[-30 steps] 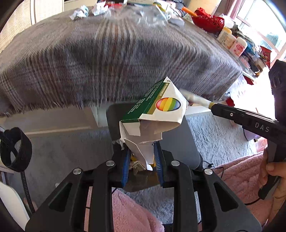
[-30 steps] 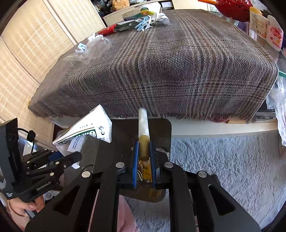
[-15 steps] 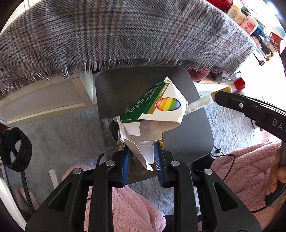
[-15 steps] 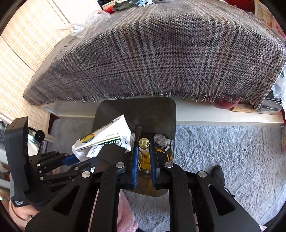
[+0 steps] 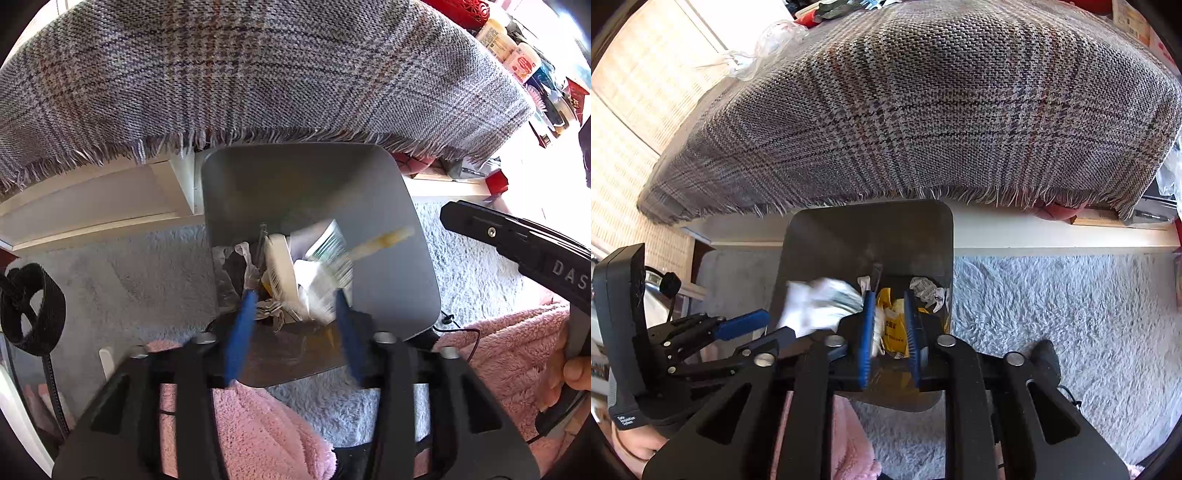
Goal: Collect trash
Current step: 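Open the left tool to drop the box while the right tool drops the tube into the bin, then grasp the clear plastic bag with the left tool while the right tool grasps a white-blue strap, then carry the plastic bag with the left tool while the right tool carries the strap to the bin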
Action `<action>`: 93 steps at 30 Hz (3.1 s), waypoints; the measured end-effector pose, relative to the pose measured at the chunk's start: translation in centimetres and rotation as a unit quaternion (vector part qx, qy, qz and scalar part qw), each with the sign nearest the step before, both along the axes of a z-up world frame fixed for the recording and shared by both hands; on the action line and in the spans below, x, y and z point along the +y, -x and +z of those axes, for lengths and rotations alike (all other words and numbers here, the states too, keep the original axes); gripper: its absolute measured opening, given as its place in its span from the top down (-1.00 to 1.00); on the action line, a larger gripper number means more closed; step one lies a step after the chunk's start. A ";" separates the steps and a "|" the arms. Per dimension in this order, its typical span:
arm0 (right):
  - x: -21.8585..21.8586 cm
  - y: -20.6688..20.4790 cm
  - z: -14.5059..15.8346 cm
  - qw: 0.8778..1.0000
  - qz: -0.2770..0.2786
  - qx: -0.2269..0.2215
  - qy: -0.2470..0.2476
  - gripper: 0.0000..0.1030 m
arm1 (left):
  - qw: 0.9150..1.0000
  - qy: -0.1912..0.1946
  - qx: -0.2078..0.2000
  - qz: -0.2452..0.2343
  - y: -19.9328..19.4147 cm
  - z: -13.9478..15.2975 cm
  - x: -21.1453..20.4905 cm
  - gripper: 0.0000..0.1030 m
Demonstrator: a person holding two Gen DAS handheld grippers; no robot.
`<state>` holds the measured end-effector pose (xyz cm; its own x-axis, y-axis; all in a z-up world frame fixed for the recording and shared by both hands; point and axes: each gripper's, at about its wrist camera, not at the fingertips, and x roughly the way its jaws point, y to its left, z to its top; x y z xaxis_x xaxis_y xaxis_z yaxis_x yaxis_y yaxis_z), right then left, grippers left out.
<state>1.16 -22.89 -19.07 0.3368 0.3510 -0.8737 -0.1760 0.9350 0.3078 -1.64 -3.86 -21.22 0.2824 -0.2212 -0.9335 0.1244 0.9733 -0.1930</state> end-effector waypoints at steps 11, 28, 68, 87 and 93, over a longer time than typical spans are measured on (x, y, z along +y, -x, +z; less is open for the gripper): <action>-1.1 0.0 0.6 0.999 -0.031 -0.017 0.004 -0.93 | 0.999 -0.015 -0.022 0.017 0.2 1.7 1.4 -0.84; -3.6 -1.7 5.2 0.996 -0.078 -0.037 -0.030 -0.93 | 0.995 0.009 -0.095 0.040 -1.3 9.9 4.7 -0.84; 2.5 -25.5 10.2 0.995 -0.050 -0.078 -0.022 -0.03 | 0.989 -0.014 -0.144 -0.012 -20.0 12.3 2.0 -0.54; 1.2 -17.3 11.8 0.994 -0.017 -0.104 -0.028 0.64 | 0.985 -0.025 -0.172 -0.002 -14.8 14.0 3.0 0.40; 0.6 -12.3 11.8 0.994 -0.001 -0.107 -0.003 0.64 | 0.986 -0.015 -0.168 0.001 -10.7 13.8 3.0 0.40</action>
